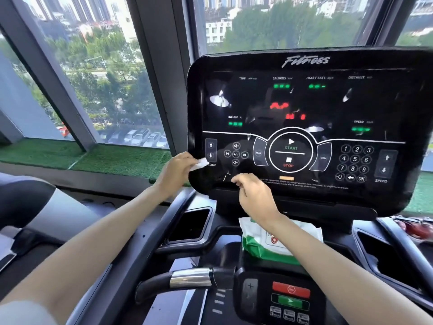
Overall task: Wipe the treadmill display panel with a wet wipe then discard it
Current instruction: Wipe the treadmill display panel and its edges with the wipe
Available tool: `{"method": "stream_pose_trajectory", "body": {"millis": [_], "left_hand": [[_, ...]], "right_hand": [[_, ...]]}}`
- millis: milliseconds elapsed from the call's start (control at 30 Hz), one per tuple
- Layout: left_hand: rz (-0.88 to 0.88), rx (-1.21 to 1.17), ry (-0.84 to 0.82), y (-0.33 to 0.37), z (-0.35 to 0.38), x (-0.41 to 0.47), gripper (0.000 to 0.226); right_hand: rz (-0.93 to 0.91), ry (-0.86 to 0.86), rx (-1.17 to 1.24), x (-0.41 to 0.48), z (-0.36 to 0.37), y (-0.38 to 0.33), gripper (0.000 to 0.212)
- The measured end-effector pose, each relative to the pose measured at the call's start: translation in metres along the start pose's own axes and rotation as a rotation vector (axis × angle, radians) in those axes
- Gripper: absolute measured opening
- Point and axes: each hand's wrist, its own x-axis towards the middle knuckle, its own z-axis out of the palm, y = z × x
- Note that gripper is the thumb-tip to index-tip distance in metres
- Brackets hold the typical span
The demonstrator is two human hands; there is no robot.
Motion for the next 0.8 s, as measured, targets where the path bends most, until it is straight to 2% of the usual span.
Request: {"method": "stream_pose_trajectory", "body": {"millis": [100, 133, 333, 433, 500, 533, 633, 700, 800], "left_hand": [[-0.343, -0.114, 0.363, 0.019, -0.018, 0.029, 0.020], [-0.407, -0.158, 0.450, 0.028, -0.024, 0.041, 0.020], [-0.389, -0.292, 0.688, 0.075, -0.047, 0.108, 0.024], [-0.462, -0.323, 0.706, 0.084, -0.046, 0.136, 0.026], [-0.478, -0.311, 0.679, 0.094, -0.034, 0.146, 0.026], [-0.428, -0.293, 0.660, 0.102, -0.027, 0.147, 0.025], [-0.094, -0.247, 0.515, 0.117, -0.007, 0.141, 0.025], [-0.013, -0.188, 0.473, 0.103, -0.011, 0.141, 0.024], [-0.313, -0.210, 0.643, 0.082, -0.019, 0.145, 0.024]], "right_hand": [[-0.066, 0.048, -0.086, 0.016, -0.006, -0.005, 0.042], [-0.112, 0.081, -0.123, 0.021, -0.009, -0.006, 0.042], [-0.195, 0.202, -0.334, 0.049, -0.042, 0.004, 0.047], [-0.135, 0.229, -0.462, 0.061, -0.065, 0.015, 0.049], [-0.061, 0.240, -0.505, 0.069, -0.080, 0.022, 0.059], [-0.040, 0.241, -0.519, 0.073, -0.085, 0.025, 0.065], [-0.043, 0.199, -0.595, 0.082, -0.098, 0.030, 0.076], [-0.073, 0.150, -0.663, 0.088, -0.105, 0.033, 0.081], [-0.099, 0.111, -0.703, 0.099, -0.111, 0.037, 0.088]]}}
